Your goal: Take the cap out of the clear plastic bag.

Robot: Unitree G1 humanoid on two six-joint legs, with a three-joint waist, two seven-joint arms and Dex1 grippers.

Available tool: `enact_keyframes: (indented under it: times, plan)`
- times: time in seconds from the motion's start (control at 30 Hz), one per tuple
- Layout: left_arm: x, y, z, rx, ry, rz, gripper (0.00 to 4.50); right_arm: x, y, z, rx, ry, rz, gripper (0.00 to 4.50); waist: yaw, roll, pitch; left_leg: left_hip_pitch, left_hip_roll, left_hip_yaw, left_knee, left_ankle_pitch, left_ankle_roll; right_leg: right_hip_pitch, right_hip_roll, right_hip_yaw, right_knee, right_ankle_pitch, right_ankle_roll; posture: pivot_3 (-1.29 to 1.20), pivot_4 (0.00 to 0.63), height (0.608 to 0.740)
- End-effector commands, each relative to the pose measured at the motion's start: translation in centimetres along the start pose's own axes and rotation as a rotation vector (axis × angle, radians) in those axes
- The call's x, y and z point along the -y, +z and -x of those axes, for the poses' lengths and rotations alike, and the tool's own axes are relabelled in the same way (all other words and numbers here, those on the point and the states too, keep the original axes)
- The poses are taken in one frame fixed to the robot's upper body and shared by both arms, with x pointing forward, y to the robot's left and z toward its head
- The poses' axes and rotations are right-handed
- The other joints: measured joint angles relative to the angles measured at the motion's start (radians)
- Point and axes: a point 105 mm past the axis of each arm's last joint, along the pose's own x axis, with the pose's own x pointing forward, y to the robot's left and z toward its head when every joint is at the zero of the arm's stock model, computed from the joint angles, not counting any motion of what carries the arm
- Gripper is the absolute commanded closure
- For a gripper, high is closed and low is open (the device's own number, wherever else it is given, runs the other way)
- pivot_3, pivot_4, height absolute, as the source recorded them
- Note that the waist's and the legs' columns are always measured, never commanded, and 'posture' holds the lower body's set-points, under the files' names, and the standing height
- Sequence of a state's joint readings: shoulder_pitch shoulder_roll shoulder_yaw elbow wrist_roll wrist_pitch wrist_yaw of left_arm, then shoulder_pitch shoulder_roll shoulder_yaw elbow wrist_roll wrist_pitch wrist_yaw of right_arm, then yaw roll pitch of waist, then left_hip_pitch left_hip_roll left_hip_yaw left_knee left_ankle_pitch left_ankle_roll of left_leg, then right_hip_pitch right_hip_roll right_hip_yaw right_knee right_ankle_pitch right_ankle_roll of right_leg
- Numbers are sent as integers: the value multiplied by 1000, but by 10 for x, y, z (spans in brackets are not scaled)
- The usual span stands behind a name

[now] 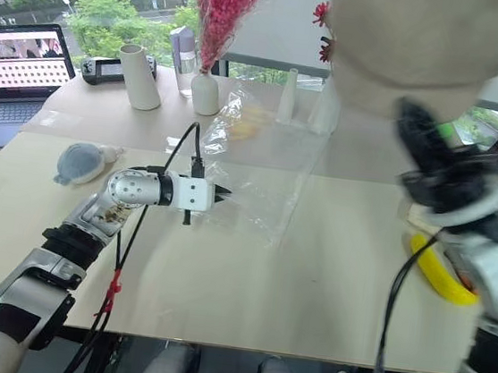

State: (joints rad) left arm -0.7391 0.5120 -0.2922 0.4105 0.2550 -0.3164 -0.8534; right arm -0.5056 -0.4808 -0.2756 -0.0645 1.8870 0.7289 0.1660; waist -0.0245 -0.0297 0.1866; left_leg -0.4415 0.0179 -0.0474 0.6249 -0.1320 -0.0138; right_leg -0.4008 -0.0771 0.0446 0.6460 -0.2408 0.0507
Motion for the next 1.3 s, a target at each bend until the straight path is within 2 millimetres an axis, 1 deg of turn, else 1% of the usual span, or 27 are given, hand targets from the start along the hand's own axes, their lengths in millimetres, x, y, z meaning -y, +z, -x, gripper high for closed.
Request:
enact_keyframes:
  times: [0.03, 0.1, 0.23, 0.33, 0.37, 0.47, 0.5, 0.63, 0.67, 0.7, 0.73, 0.77, 0.8, 0.83, 0.87, 0.9, 0.93, 0.97, 1.0, 1.1, 1.13, 1.17, 1.23, 1.3]
  plan:
    - [-10, 6, 7, 3, 53, -8, 4305, 25, -30, -19, -34, -65, -94, 4460, 0, 0, 0, 0, 0, 0, -1, 0, 0, -1, 0, 0, 0, 0, 0, 0, 150, 740]
    - [-10, 5, 8, -8, 59, -7, 4305, 39, -42, -20, -28, -96, -137, 4460, 7, 1, 0, -3, 0, 0, -1, 0, 0, -4, 0, 0, 2, 0, -1, 0, 150, 740]
    - [-12, 3, 10, -28, 78, -6, 4305, 72, -74, -12, -46, -198, -196, 4460, 13, 1, 0, -5, -1, -1, 0, 0, 0, -4, 0, -1, 1, 0, 0, 0, 150, 740]
    - [-12, 2, 12, -34, 84, 9, 4305, 76, -82, -12, -43, -218, -201, 4460, 9, 1, 0, -4, -1, -1, 1, 0, 0, -4, 0, -1, 2, 0, 0, 0, 150, 740]
    - [-11, 2, 13, -32, 79, 29, 4305, 78, -84, -11, -44, -232, -194, 4116, 7, 1, 0, -4, 0, -1, 1, 0, 0, -4, 0, -1, 2, 0, 0, 0, 150, 740]
    - [-7, 1, 17, -29, 68, 83, 4305, 89, -91, -8, -64, -305, -160, 3371, 2, 2, 0, -3, 0, -1, 0, 0, 0, -4, 1, -1, 2, 0, 0, 0, 150, 740]
    - [-6, 0, 17, -28, 67, 97, 4305, 92, -91, -8, -58, -320, -157, 2996, -1, 2, 0, -3, 0, -1, 0, 0, 0, -4, 1, -1, 1, 0, -1, 0, 150, 740]
    - [-1, -6, 28, -38, 78, 202, 4305, 105, -77, -7, 4, -382, -108, 1601, -7, 2, 0, -3, 1, -1, -1, 0, 0, -5, 1, -1, 2, 0, -1, 0, 150, 740]
    - [1, -10, 32, -50, 77, 218, 4305, 107, -71, -7, 26, -396, -87, 1231, -7, 2, 0, -3, 1, -1, -1, 0, 0, -4, 1, -1, 2, 0, -1, 0, 150, 740]
    - [4, -16, 38, -69, 74, 253, 4305, 106, -62, -6, 66, -398, -79, 967, -11, 2, 0, -3, 1, -1, -1, 0, 0, -4, 1, -1, 2, 0, -1, 0, 150, 740]
    - [7, -20, 44, -85, 66, 292, 4305, 105, -54, -6, 90, -396, -65, 555, -13, 2, 0, -3, 1, -1, -1, 0, 0, -4, 1, -1, 2, 0, -1, 0, 150, 740]
    - [11, -24, 49, -98, 59, 330, 4046, 103, -49, -5, 103, -393, -52, 349, -18, 2, 0, -3, 1, -1, -1, 0, 0, -4, 1, -1, 2, 0, -1, 0, 150, 740]
    - [14, -28, 55, -116, 57, 379, 3787, 101, -44, -4, 111, -395, -41, 26, -20, 2, 0, -3, 1, -1, -1, 0, 0, -5, 1, 0, 2, 0, -1, 0, 150, 740]
    - [18, -32, 61, -136, 54, 422, 3635, 100, -41, -2, 111, -399, -28, 0, -21, 2, 0, -3, 1, -1, -2, 0, 0, -5, 1, -1, 2, 0, -1, 0, 150, 740]
    - [24, -34, 67, -151, 38, 455, 3368, 101, -38, 1, 108, -418, -6, 0, -21, 2, 1, -3, 1, -1, -2, 0, 0, -5, 1, -1, 2, 0, -1, 0, 150, 740]
    - [29, -35, 72, -162, 21, 481, 2854, 104, -34, 4, 106, -445, 14, 0, -21, 2, 1, -3, 1, -1, -3, 0, 0, -5, 1, -1, 2, 0, -2, 0, 150, 740]
    - [33, -36, 76, -168, 10, 505, 2514, 106, -31, 7, 98, -474, 39, 0, -21, 2, 1, -3, 1, -1, -3, 0, 0, -5, 1, -1, 2, 0, -2, 0, 150, 740]
    - [34, -37, 81, -162, 20, 554, 2274, 107, -25, 10, 91, -492, 70, 0, -21, 3, 1, -2, 1, -1, -3, 0, 0, -5, 1, -1, 2, 0, -2, 0, 150, 740]
    - [33, -38, 84, -157, 31, 588, 1860, 107, -22, 11, 86, -500, 90, 0, -20, 3, 1, -2, 1, -1, -3, 0, 0, -5, 1, -1, 2, 0, -2, 0, 150, 740]
    - [31, -41, 94, -154, 47, 663, 814, 109, -13, 15, 78, -536, 118, 0, -17, 3, 1, -2, 1, -1, -3, 0, 0, -4, 1, -1, 2, -1, -2, 0, 150, 740]
    - [29, -39, 98, -125, 57, 716, 533, 109, -13, 15, 40, -544, 151, 0, -17, 3, 1, -2, 1, 0, -3, 0, 0, -5, 1, -1, 1, -1, -1, 0, 150, 740]
    - [25, -35, 105, -73, 71, 795, 62, 105, -18, 18, -41, -541, 203, 0, -17, 3, 1, -2, 1, 0, -3, 0, 0, -4, 1, -1, 1, -2, -1, 0, 150, 740]
    - [18, -30, 118, 6, 116, 894, 62, 102, -27, 26, -199, -555, 311, 0, -17, 3, 1, -2, 1, 0, -3, 0, 0, -5, 1, -1, 1, -2, -1, 0, 150, 740]
    - [9, -31, 131, 62, 189, 964, 62, 100, -29, 39, -314, -578, 392, 0, -17, 3, 1, -3, 1, 0, -4, 0, 0, -5, 0, -1, 1, -2, -2, 0, 150, 740]
